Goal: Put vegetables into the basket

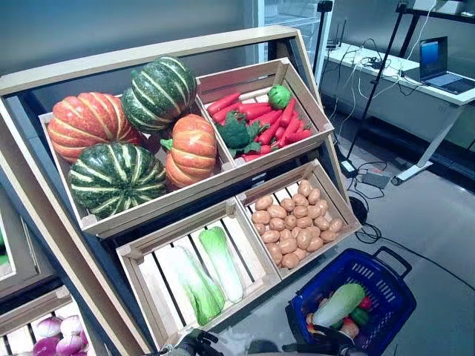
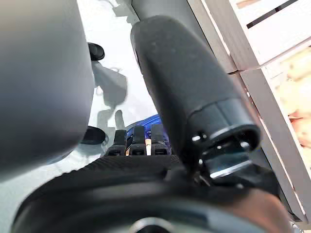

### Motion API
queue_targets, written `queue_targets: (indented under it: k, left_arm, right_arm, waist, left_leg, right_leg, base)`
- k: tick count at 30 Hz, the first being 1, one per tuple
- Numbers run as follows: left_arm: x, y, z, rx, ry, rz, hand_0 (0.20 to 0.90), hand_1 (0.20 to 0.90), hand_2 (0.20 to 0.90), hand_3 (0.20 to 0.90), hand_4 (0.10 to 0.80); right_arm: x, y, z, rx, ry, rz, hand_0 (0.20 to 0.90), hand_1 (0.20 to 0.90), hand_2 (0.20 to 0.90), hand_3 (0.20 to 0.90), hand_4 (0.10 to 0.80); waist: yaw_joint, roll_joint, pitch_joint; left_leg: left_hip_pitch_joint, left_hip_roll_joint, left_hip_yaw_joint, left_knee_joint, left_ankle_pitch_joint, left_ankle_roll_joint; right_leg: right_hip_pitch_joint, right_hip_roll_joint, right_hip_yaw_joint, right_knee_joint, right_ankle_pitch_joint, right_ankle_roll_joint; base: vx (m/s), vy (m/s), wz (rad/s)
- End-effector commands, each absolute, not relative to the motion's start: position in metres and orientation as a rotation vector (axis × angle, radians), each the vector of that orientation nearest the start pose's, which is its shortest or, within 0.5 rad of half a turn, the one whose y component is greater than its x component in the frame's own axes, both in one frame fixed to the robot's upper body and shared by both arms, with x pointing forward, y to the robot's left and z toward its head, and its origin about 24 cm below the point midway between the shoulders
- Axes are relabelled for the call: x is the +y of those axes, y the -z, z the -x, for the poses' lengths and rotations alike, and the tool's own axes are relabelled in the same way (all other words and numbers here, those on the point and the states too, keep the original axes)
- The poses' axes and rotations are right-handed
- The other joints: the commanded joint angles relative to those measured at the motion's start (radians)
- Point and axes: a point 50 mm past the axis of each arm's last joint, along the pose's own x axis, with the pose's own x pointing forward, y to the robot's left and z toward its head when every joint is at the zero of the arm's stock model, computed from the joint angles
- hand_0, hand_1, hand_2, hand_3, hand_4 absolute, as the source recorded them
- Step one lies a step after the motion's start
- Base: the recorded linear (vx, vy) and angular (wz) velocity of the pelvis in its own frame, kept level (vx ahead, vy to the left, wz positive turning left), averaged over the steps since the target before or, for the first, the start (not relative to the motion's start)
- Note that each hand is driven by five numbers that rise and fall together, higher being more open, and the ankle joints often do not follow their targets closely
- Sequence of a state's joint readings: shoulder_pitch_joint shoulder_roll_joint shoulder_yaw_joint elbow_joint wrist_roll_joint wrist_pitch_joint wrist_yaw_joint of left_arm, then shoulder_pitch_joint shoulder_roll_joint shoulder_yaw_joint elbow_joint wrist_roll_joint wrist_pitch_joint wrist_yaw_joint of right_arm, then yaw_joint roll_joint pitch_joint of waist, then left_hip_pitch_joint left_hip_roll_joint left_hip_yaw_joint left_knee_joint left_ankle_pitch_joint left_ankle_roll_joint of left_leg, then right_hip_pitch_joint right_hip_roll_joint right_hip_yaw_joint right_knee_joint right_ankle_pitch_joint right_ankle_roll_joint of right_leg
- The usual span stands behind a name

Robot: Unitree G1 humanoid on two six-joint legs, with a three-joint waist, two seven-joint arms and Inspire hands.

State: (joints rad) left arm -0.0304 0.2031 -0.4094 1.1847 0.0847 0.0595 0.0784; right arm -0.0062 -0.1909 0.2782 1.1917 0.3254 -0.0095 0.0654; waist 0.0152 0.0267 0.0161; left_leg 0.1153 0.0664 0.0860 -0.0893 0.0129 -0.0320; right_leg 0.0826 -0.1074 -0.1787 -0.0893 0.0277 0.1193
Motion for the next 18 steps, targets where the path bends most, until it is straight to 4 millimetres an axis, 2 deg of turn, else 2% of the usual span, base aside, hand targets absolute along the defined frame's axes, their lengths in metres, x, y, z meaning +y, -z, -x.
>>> queue_targets:
  k: [1, 6, 13, 18]
  left_arm:
    - [0.2026, 0.1636, -0.1088, 1.194, 0.239, -0.669, 0.900, 0.900, 0.900, 0.900, 0.800]
    - [0.2015, 0.1639, -0.1089, 1.200, 0.241, -0.652, 0.900, 0.900, 0.900, 0.900, 0.800]
    - [0.1962, 0.1642, -0.1099, 1.192, 0.217, -0.527, 0.900, 0.900, 0.900, 0.900, 0.800]
    - [0.1967, 0.1637, -0.1109, 1.185, 0.213, -0.521, 0.900, 0.900, 0.900, 0.900, 0.800]
  right_arm:
    - [-0.1902, 0.1651, -0.1025, 1.157, 0.000, -0.013, 0.900, 0.900, 0.900, 0.900, 0.800]
    - [-0.1893, 0.1652, -0.1026, 1.157, -0.003, -0.012, 0.900, 0.900, 0.900, 0.900, 0.800]
    - [-0.1899, 0.1654, -0.1022, 1.162, 0.004, -0.014, 0.900, 0.900, 0.900, 0.900, 0.800]
    - [-0.1896, 0.1653, -0.1026, 1.159, 0.002, -0.019, 0.900, 0.900, 0.900, 0.900, 0.800]
  waist:
    - [-0.010, -0.035, 0.026]
    - [-0.011, -0.035, 0.026]
    - [-0.008, -0.035, 0.023]
    - [-0.007, -0.036, 0.023]
  left_leg:
    - [-0.011, -0.041, -0.006, 0.015, -0.011, 0.019]
    - [-0.012, -0.042, -0.004, 0.016, -0.011, 0.020]
    - [-0.010, -0.045, -0.004, 0.016, -0.014, 0.022]
    - [-0.008, -0.043, -0.003, 0.015, -0.013, 0.021]
  right_leg:
    - [0.020, -0.026, 0.008, 0.011, 0.040, -0.011]
    - [0.019, -0.028, 0.007, 0.012, 0.040, -0.010]
    - [0.022, -0.029, 0.006, 0.012, 0.038, -0.010]
    - [0.023, -0.029, 0.005, 0.012, 0.039, -0.010]
  base:
    - [0.000, 0.000, 0.00]
    - [0.000, 0.000, 0.00]
    - [0.000, 0.000, 0.00]
    - [0.000, 0.000, 0.00]
